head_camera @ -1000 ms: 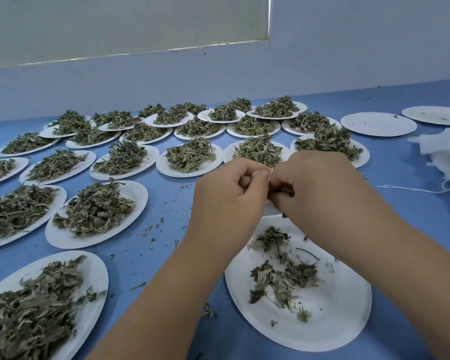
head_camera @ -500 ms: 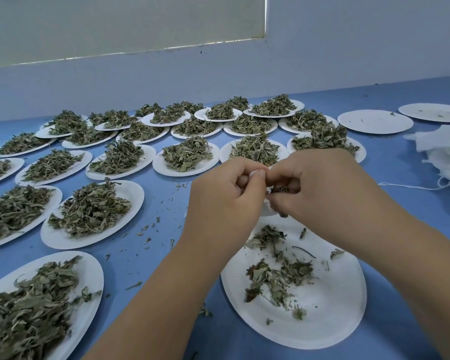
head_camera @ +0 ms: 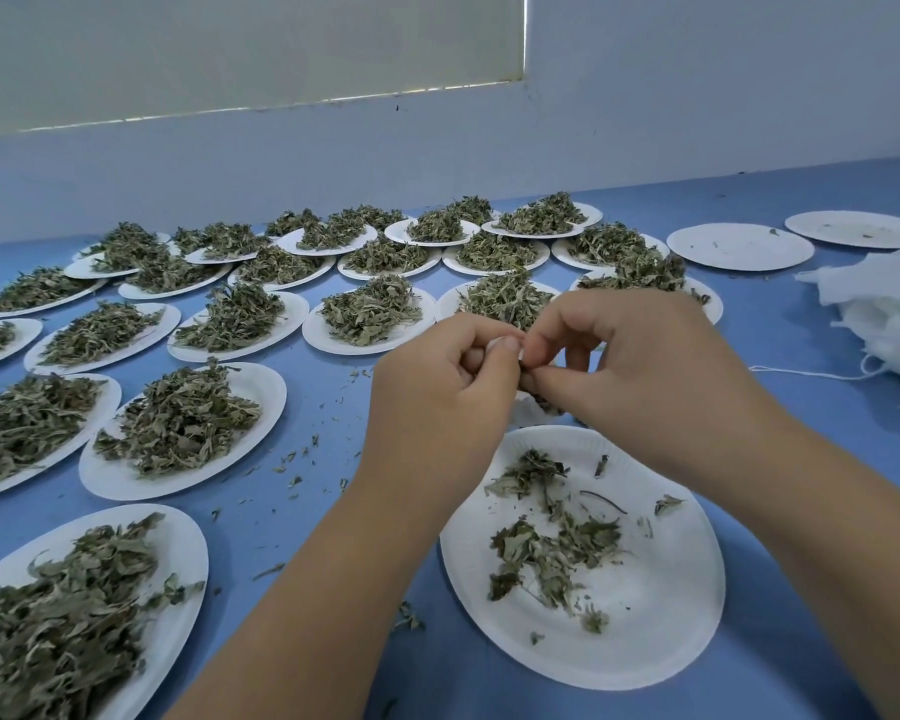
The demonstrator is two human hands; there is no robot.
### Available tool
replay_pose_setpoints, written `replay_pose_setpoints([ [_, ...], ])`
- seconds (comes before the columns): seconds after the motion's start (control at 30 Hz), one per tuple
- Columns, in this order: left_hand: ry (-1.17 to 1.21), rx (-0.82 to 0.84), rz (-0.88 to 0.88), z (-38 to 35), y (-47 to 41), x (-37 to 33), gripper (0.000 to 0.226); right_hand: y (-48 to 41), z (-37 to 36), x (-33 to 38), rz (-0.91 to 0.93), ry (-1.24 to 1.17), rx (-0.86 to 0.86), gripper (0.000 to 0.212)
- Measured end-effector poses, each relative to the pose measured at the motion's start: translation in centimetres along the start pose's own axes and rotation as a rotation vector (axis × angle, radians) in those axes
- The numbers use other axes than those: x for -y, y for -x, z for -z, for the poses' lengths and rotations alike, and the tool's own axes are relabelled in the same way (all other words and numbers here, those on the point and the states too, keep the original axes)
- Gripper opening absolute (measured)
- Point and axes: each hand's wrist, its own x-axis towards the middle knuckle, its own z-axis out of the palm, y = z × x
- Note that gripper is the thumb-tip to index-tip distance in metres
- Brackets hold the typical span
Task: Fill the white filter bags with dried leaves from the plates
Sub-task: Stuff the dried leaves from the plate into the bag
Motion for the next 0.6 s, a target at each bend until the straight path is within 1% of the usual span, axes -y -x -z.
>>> replay_pose_setpoints([
  [0.23, 0.010, 0.026, 0.003, 0.2, 0.1, 0.0, 0.025, -0.2, -0.1, -0.5, 0.013, 0.006, -0.006, 0.021],
  [0.33, 0.011, 0.010, 0.012, 0.4, 0.0, 0.0, 0.023, -0.3, 0.1, -0.7, -0.010, -0.071, -0.008, 0.018],
  [0.53, 0.053, -0.034, 0.053, 0.7, -0.1, -0.1, 0.021, -0.6, 1.4, -1.1, -0.069, -0.211, 0.022, 0.006],
  [0.57, 0.066, -0.041, 0.062, 0.8, -0.1, -0.1, 0.021, -0.5, 1.5, -1.2, -0.066, -0.226, 0.032, 0.007],
  [0.6, 0.080, -0.052, 0.070, 0.8, -0.2, -0.1, 0.021, -0.4, 1.6, -1.2, -0.057, -0.232, 0.052, 0.013],
])
